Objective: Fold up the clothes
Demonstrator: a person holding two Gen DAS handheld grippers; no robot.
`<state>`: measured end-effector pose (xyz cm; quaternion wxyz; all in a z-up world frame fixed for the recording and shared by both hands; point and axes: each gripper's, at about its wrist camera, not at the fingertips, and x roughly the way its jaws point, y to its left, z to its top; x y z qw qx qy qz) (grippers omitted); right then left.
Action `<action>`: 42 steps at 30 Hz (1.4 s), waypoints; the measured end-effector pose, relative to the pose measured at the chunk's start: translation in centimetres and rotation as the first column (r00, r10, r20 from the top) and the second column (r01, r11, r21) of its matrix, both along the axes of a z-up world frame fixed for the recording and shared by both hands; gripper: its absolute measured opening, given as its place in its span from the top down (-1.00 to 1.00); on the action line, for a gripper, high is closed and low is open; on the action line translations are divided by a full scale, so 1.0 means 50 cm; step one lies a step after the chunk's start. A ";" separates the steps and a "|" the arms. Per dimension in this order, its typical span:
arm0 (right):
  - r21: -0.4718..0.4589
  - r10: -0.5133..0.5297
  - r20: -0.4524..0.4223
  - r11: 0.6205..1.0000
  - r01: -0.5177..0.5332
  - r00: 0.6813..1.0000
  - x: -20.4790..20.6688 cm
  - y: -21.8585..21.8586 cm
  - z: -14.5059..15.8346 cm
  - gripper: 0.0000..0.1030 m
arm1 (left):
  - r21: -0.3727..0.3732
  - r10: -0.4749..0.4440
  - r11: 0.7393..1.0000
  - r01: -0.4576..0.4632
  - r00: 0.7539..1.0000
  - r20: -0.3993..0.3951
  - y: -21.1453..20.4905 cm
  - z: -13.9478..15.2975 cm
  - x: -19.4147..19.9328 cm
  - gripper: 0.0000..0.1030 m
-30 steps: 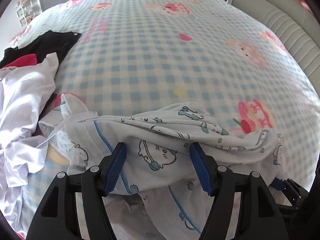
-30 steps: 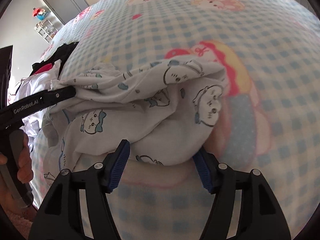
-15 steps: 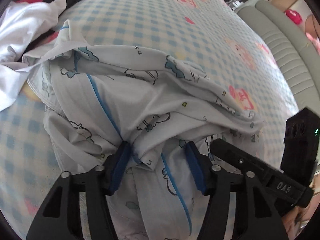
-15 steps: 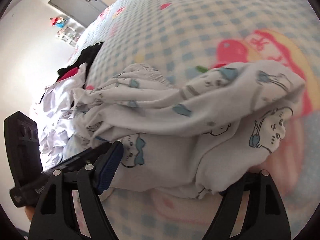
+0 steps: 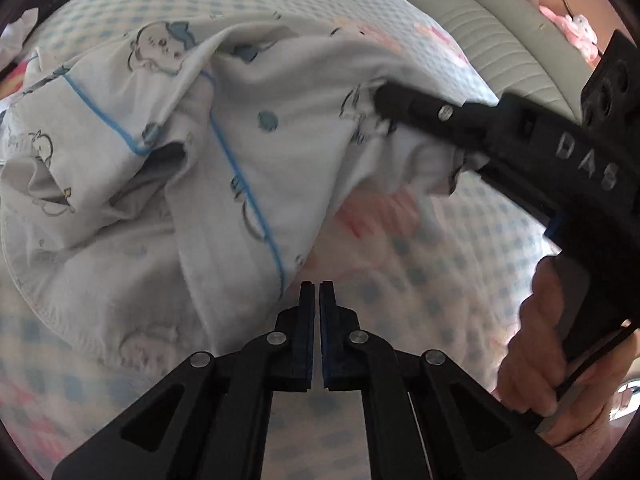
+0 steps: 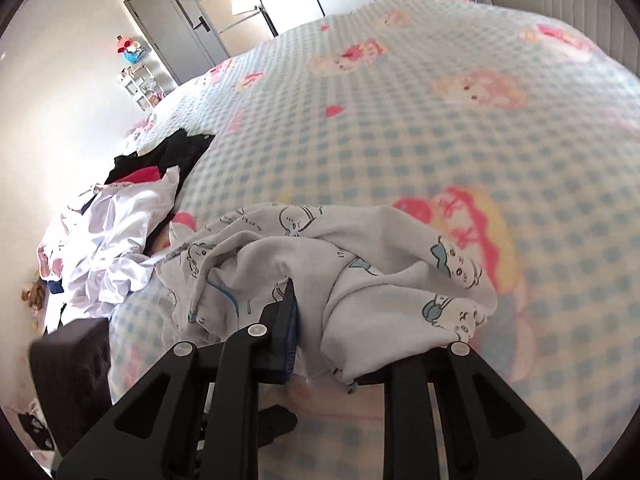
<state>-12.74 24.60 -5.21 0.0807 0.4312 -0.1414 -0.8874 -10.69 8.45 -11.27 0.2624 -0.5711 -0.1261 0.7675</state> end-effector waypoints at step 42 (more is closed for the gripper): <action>0.026 0.020 0.071 0.999 -0.022 0.997 0.015 0.010 -0.059 0.54 | -0.040 0.183 0.983 -0.182 0.983 0.023 -0.081 -0.027 -0.144 0.57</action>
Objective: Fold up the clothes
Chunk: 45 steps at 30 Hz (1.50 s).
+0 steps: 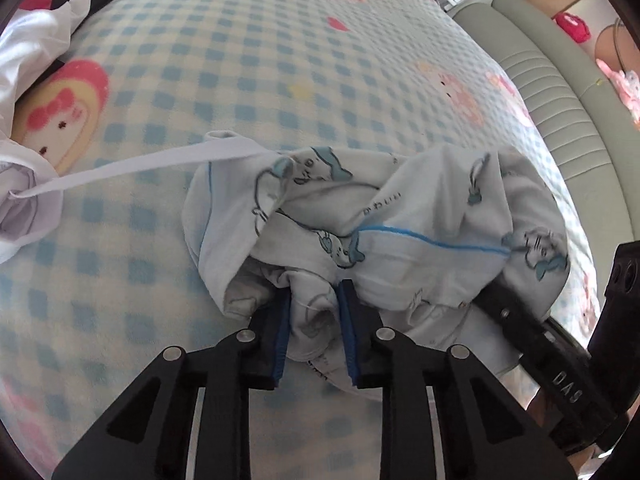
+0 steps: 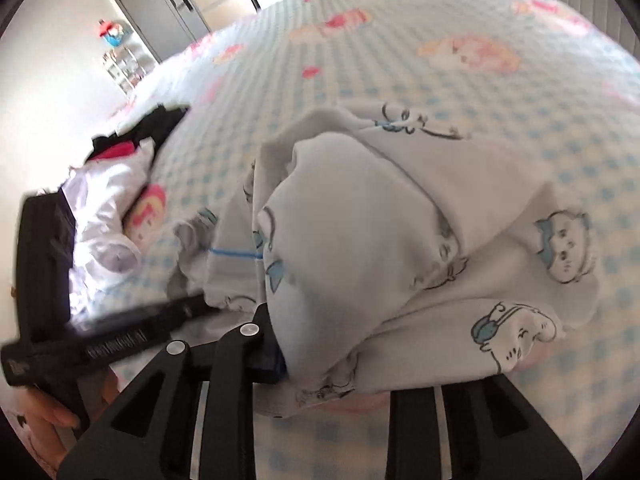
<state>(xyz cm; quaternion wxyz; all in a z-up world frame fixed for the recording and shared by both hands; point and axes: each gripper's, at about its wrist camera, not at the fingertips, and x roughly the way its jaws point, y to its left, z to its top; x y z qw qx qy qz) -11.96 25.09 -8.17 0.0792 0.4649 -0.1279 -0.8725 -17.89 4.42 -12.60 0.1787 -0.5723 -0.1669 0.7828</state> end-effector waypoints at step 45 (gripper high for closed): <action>0.091 0.000 0.166 0.996 -0.016 0.986 0.068 0.022 -0.043 0.23 | 0.114 0.158 0.979 -0.170 0.981 0.113 -0.068 -0.043 0.020 0.00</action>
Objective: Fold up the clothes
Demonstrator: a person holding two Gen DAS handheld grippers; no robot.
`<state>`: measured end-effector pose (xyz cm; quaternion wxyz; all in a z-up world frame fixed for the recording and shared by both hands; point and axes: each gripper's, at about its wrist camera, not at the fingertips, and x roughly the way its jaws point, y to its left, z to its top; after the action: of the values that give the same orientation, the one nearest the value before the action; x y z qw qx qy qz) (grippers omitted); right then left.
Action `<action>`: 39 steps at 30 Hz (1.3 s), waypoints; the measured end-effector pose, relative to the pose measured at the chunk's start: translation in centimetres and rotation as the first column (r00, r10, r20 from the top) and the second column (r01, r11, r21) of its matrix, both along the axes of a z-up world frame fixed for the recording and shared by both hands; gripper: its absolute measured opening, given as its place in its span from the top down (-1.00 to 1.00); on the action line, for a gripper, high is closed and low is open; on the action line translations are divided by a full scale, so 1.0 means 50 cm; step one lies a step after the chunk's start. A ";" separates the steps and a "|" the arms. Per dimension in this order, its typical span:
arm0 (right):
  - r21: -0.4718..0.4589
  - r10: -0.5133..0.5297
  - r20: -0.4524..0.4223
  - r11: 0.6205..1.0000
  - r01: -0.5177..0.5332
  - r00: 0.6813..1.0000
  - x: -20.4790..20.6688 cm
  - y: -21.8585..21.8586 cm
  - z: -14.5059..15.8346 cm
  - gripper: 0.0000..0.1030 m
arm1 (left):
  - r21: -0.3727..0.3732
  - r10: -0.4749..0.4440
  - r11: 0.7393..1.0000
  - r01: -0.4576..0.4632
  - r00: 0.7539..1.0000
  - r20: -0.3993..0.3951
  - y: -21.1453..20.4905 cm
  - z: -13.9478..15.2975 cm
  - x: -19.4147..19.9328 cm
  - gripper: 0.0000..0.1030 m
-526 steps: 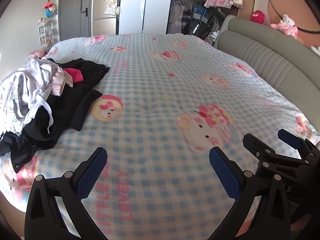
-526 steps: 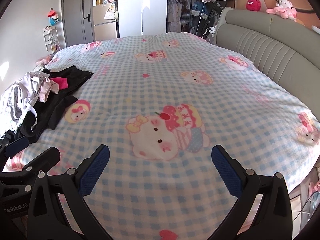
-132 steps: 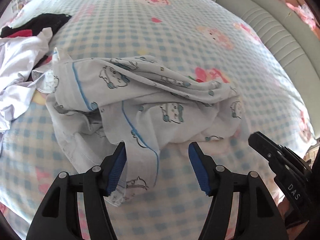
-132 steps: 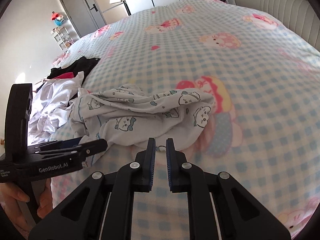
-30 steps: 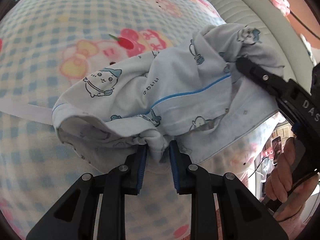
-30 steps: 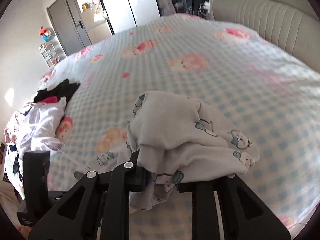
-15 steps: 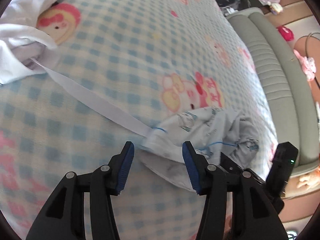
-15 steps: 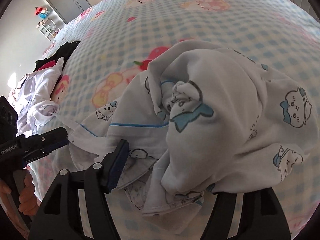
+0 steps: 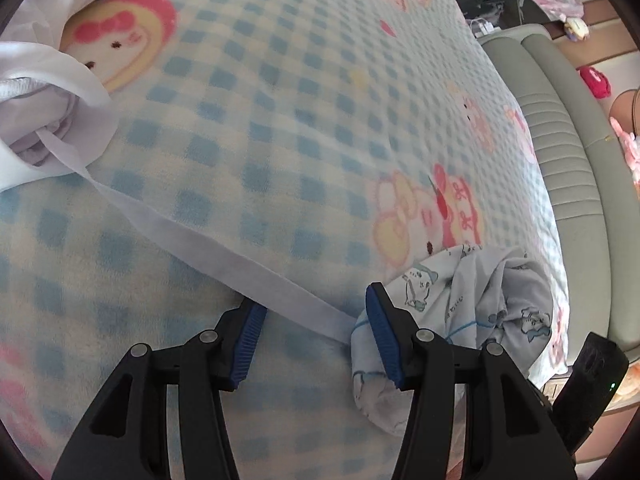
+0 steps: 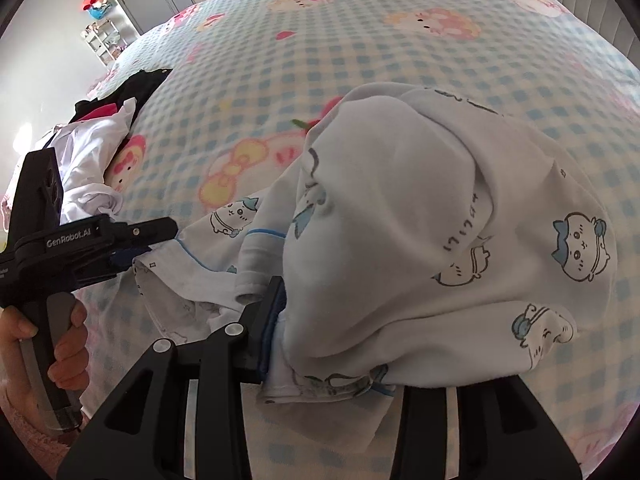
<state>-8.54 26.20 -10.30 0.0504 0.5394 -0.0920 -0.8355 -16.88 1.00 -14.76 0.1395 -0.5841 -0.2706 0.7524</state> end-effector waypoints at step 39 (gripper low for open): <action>0.106 0.056 -0.006 0.993 -0.055 0.998 -0.013 -0.077 0.020 -0.21 | -0.388 0.177 0.898 -0.206 0.978 -0.109 -0.302 0.117 0.114 -0.10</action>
<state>-9.19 22.33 -9.30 0.0454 0.5397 -0.0323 -0.8400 -11.19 -14.10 -8.94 -0.0471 -0.5436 -0.1636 0.8219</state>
